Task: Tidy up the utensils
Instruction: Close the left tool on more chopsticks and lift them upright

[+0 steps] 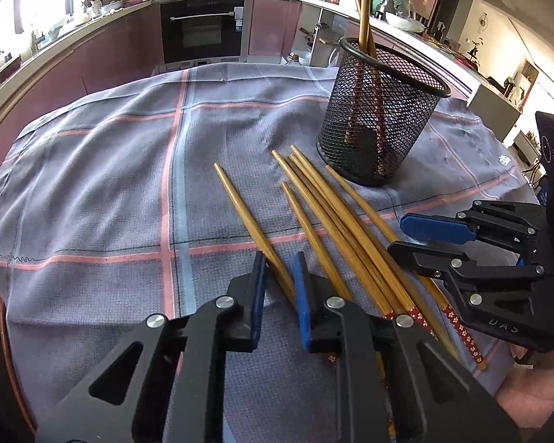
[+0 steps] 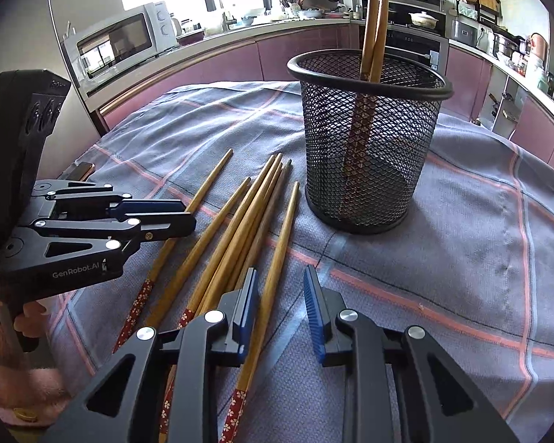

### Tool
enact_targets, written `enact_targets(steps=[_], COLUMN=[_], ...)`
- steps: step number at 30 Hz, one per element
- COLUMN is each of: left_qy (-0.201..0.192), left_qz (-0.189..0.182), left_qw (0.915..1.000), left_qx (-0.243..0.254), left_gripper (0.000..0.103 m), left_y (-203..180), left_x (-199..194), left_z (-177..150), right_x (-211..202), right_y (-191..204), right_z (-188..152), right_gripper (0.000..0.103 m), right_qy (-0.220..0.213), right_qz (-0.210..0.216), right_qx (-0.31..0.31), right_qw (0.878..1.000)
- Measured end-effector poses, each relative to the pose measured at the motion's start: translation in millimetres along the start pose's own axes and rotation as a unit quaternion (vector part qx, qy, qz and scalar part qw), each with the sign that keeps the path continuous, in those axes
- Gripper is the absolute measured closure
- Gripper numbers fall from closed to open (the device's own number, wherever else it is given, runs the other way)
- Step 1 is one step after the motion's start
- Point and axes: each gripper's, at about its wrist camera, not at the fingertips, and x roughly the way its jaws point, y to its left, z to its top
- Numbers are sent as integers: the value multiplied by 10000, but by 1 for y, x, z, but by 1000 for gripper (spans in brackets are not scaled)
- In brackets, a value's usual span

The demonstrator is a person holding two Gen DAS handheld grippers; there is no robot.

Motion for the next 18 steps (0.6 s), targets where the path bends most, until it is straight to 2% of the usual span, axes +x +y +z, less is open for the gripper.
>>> enact_targets(steps=[4,7,13,18], left_qy=[15,3,11,0], left_qz=[-36,103,170,227], left_qw=[10000,9999,9998,9997], left_qx=[56,71,88,-18], left_gripper=[87,82,80,88], left_y=[0,0,-1,0], left_x=[-3,-2,5,5], left_z=[-5,-3,6,5], right_x=[1,2,6,6], right_y=[0,1,2,0], right_z=[1,2,7,7], right_gripper=[81,81,82,95], right_qy=[17,15,2,0], right_qz=[5,-6,-48,0], right_qx=[10,-1,-20,55], right_qw=[10000,10000,10000,10000])
